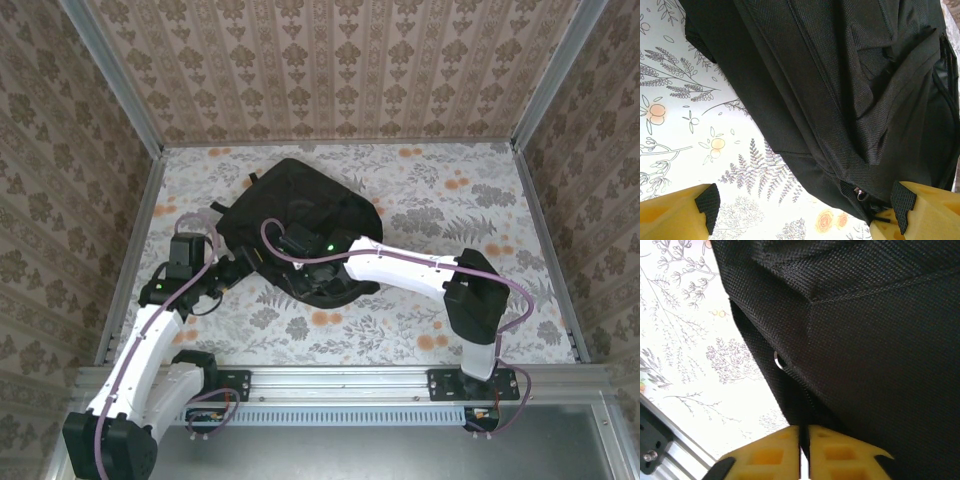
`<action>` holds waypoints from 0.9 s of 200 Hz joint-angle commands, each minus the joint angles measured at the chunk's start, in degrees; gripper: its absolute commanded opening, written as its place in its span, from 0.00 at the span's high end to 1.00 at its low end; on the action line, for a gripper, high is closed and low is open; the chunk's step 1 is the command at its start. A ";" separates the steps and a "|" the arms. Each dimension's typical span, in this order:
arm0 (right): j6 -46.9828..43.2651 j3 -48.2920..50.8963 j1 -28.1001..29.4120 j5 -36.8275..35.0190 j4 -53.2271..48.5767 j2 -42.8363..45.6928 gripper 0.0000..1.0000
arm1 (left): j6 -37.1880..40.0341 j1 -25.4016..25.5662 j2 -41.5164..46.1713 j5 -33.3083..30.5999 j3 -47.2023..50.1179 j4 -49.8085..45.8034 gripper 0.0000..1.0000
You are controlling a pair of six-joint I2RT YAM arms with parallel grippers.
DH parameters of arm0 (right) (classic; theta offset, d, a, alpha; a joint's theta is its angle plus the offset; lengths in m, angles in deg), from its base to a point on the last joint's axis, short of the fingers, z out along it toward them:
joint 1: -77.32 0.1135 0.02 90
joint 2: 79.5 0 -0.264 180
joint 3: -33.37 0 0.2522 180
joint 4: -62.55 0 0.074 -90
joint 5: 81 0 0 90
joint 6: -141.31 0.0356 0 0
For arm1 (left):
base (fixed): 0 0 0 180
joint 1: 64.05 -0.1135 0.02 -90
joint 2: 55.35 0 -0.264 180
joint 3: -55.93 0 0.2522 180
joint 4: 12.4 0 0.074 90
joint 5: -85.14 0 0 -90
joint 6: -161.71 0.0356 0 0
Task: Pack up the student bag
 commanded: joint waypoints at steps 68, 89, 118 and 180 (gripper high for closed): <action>0.87 6.28 -0.18 1.32 3.30 5.56 1.00 | -2.83 -0.39 -6.16 0.82 1.99 8.78 0.18; 1.28 7.27 -0.24 2.84 4.57 5.93 1.00 | -3.63 0.49 -8.39 0.80 1.86 12.02 0.27; 1.59 6.77 -0.27 5.09 5.65 5.36 1.00 | -4.98 3.75 -12.14 -0.43 0.86 15.96 0.39; 1.58 7.39 -0.53 5.93 6.03 5.84 1.00 | -4.66 7.26 -16.85 -3.68 -0.16 18.14 0.64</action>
